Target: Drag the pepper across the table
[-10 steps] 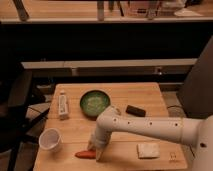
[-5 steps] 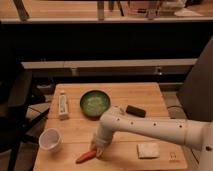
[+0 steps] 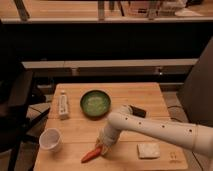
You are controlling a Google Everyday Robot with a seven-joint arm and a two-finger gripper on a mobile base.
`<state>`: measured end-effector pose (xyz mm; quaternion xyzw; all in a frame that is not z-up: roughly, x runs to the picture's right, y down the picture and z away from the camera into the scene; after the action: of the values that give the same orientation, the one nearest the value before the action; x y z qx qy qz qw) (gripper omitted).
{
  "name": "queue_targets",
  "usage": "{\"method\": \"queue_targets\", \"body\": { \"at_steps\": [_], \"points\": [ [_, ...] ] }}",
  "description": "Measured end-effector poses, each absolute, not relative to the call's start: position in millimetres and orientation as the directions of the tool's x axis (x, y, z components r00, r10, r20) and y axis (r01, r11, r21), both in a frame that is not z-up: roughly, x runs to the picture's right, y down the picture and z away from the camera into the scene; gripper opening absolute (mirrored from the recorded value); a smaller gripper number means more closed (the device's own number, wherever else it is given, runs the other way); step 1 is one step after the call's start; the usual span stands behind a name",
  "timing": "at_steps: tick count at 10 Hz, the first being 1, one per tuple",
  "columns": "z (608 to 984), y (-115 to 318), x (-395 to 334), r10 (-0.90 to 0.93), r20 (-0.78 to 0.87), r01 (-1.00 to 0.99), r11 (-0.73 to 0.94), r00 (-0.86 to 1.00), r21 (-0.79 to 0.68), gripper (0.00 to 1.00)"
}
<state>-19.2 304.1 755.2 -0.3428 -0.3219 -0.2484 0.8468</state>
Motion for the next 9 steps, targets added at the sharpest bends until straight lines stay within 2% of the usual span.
{"method": "queue_targets", "body": {
  "at_steps": [9],
  "points": [
    [760.4, 264.3, 36.1, -0.16, 0.697, 0.58, 0.697, 0.699, -0.422, 0.0]
  ]
}}
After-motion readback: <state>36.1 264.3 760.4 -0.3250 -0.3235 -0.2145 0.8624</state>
